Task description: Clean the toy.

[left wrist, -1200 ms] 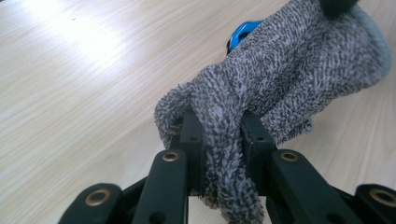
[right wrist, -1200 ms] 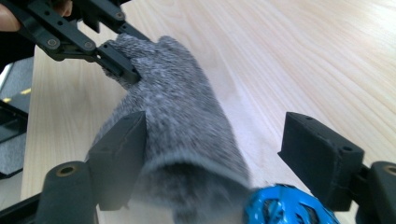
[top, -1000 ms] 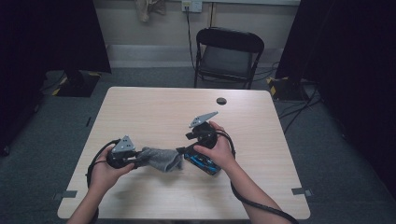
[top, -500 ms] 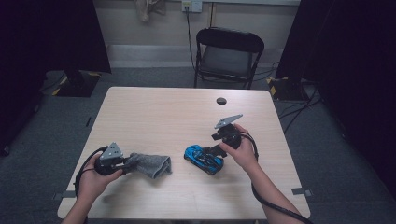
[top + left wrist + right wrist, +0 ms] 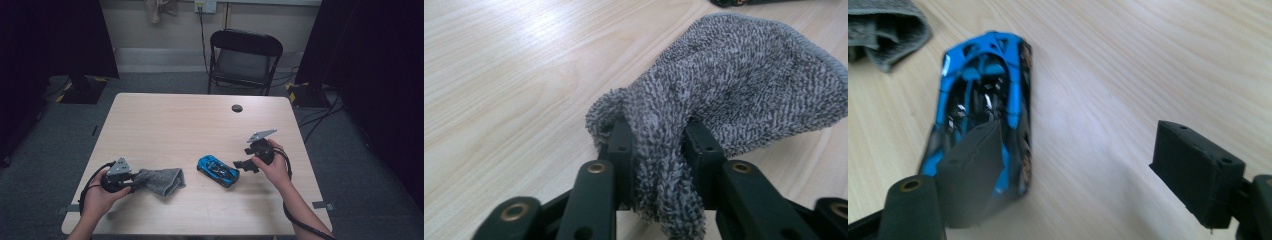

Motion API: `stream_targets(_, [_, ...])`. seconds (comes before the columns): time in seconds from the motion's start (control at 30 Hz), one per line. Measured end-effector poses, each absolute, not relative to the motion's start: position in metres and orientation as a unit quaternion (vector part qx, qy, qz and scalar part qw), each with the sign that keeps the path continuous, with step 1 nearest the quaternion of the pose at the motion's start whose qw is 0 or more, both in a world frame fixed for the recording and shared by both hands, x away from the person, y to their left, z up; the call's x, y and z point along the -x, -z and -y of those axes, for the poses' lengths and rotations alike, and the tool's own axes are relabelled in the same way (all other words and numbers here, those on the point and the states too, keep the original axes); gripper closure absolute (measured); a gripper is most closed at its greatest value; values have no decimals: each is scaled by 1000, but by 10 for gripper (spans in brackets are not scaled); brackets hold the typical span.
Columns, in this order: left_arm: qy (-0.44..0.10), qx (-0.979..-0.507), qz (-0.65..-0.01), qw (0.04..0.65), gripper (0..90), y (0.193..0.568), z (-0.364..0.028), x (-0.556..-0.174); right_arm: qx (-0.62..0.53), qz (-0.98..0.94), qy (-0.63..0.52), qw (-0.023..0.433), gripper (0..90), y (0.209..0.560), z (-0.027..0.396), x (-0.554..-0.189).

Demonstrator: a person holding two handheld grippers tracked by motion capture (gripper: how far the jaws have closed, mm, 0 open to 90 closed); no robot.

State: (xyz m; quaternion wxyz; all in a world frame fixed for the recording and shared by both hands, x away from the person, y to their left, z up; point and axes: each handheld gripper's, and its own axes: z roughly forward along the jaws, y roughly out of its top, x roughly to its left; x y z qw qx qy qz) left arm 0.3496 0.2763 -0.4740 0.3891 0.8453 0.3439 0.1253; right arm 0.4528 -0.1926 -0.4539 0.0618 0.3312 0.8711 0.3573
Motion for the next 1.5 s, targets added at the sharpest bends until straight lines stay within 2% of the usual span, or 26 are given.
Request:
stream_targets(0.1, [-117, -846, -341, 394, 645, 475, -275, -349, -339, -869, -355, 60, 220, 461, 200, -451])
stream_targets(0.17, [-120, -845, -339, 397, 507, 475, -274, -349, -340, -870, -351, 63, 220, 466, 204, -450])
stream_targets(0.2, [-118, -843, -339, 401, 507, 475, -273, -349, -342, -870, -349, 62, 220, 468, 206, -449])
stream_targets(0.27, [-121, -842, -334, 405, 403, 475, -273, -350, -345, -868, -350, 65, 220, 471, 209, -448])
stream_targets(0.3, [-119, -842, -333, 407, 313, 474, -273, -350, -347, -868, -348, 69, 220, 475, 212, -447])
stream_targets(0.43, [-125, -847, -316, 408, 247, 471, -272, -350, -347, -869, -345, 75, 224, 482, 215, -444])
stream_targets(0.63, [-139, -847, -295, 419, 217, 460, -269, -351, -343, -867, -351, 86, 217, 490, 217, -439])
stream_targets(0.83, [-129, -857, -250, 431, 212, 449, -250, -357, -333, -865, -363, 101, 208, 494, 219, -434])
stream_targets(1.0, [-88, -885, -208, 407, 209, 464, -225, -361, -316, -868, -362, 126, 191, 497, 216, -429])
stream_targets(1.2, [-80, -890, -203, 400, 173, 474, -219, -362, -324, -858, -375, 137, 146, 501, 215, -427])
stream_targets(1.4, [-86, -895, -205, 387, 165, 482, -214, -366, -325, -857, -376, 139, 145, 502, 215, -426])
stream_targets(1.5, [-73, -897, -201, 387, 155, 486, -213, -367, -326, -856, -375, 140, 141, 502, 215, -427])
